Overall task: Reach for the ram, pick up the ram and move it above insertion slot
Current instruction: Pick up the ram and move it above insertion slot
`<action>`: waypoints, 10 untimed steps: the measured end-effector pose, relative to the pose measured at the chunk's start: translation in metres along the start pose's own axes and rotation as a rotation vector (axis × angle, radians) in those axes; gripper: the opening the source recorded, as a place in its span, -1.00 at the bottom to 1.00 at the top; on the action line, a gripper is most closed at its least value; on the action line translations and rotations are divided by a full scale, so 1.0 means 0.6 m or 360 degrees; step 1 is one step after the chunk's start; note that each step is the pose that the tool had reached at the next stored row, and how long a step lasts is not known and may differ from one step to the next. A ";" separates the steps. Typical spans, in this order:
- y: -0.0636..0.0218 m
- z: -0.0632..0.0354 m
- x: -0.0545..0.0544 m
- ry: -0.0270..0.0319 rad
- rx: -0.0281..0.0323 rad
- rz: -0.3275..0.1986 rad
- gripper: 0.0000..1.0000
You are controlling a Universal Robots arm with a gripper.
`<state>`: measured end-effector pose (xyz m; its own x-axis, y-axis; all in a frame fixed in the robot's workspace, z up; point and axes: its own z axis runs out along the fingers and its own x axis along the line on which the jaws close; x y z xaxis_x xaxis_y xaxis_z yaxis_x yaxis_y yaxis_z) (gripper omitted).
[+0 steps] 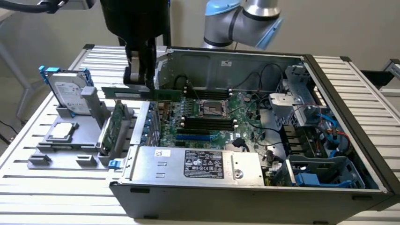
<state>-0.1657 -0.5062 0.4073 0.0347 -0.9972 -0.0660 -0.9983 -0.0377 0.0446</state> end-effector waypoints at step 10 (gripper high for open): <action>-0.068 0.008 -0.028 0.00002 0.00000 0.0000 -0.73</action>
<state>-0.1258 -0.4878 0.4019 0.0347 -0.9972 -0.0659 -0.9983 -0.0377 0.0446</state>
